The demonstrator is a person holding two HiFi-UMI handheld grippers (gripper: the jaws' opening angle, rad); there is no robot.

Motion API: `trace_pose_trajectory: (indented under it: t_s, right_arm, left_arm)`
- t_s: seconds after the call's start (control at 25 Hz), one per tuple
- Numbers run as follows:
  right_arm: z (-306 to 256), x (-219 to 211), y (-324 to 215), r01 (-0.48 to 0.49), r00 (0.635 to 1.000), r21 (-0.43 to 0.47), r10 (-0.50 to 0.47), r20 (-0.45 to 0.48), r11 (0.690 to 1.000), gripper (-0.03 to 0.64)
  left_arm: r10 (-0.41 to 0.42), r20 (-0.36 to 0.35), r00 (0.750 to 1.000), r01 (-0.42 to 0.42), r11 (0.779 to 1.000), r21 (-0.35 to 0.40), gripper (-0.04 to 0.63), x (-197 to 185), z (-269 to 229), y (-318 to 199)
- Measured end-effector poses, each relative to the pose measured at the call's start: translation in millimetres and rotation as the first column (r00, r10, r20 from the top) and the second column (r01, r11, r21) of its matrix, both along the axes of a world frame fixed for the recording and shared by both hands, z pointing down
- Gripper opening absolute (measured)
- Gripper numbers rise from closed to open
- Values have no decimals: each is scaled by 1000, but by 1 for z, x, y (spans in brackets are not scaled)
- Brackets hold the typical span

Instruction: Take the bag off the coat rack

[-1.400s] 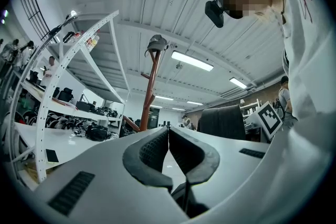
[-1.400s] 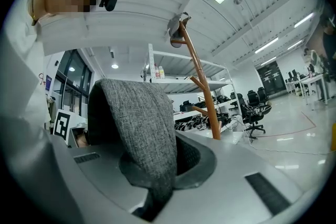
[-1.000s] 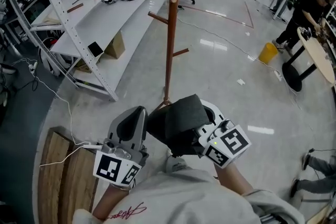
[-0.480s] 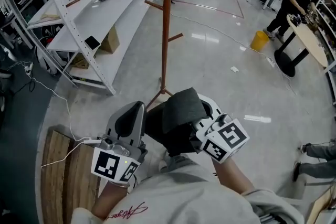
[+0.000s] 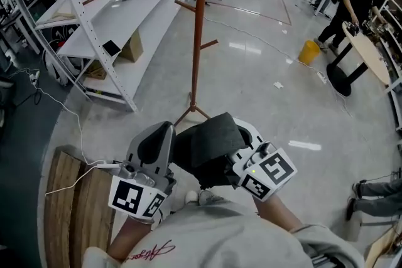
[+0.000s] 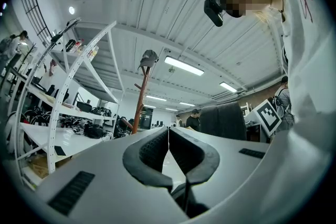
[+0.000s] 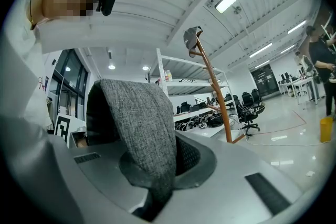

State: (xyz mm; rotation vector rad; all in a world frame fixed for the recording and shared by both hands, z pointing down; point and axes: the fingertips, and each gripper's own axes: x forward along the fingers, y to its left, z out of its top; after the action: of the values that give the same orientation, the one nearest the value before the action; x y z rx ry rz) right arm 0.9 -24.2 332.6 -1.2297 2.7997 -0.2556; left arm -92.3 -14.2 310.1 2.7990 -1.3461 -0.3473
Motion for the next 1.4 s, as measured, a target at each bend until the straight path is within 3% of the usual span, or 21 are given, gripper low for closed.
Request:
trace_pose_trajectory:
  t_s: [1.4]
  right_arm:
    - [-1,14,12,5,999,-2,-5,-33,1000,23]
  left_arm:
    - [-9,-8,1000,9,1000,30,20,25,-11,13]
